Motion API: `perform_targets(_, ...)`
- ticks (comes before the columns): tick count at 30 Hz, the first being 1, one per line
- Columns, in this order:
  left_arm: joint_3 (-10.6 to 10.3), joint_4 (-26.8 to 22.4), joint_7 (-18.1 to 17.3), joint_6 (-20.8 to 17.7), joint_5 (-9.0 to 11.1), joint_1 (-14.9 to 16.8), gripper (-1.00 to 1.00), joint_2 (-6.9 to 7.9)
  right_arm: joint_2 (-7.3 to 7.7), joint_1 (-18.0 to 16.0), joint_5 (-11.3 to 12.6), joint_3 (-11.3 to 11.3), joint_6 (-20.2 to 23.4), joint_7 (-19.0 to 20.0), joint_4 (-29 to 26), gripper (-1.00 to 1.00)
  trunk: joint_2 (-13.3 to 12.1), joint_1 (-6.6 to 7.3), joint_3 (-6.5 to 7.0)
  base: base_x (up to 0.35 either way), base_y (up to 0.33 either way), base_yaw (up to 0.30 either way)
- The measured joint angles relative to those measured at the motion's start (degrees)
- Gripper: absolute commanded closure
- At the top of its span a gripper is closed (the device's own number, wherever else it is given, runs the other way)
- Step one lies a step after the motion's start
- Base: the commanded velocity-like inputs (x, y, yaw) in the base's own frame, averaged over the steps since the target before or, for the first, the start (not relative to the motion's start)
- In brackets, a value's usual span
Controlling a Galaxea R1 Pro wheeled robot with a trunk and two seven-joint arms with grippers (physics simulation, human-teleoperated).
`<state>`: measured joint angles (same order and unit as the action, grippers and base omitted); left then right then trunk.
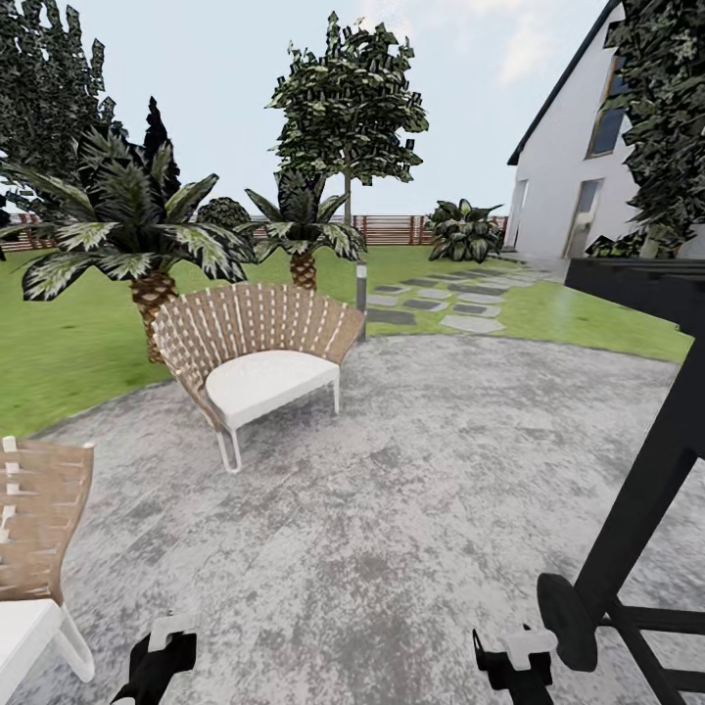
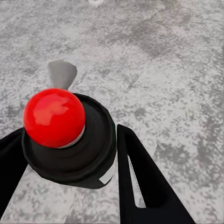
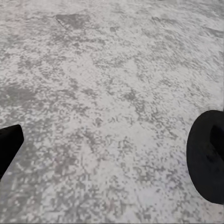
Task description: In the garden, pick up the pesticide atomizer on the floor and spray pesticide onto both trees until each tree trunk is fully covered.
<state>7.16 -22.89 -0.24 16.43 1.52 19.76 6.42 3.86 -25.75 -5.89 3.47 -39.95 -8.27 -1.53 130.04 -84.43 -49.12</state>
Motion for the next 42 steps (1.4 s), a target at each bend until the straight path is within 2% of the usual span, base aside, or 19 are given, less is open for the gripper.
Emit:
perform_targets(14,0.0,0.0,0.0,0.0,0.1,0.0,1.0,0.0,0.0,0.0,0.0,0.0,0.0,0.1,0.0,-1.0,0.0,0.0,0.0,0.338,0.053,-0.014)
perform_targets(30,0.0,0.0,0.0,0.0,0.1,0.1,1.0,-0.01,0.01,0.0,0.0,0.0,0.0,0.2,0.0,-1.0,0.0,0.0,-0.05,0.338,0.105,-0.258)
perform_targets(42,0.0,0.0,0.0,0.0,0.1,0.0,1.0,0.0,0.0,0.0,0.0,0.0,0.0,0.2,0.0,-1.0,0.0,0.0,-0.73,0.338,0.097,-0.198)
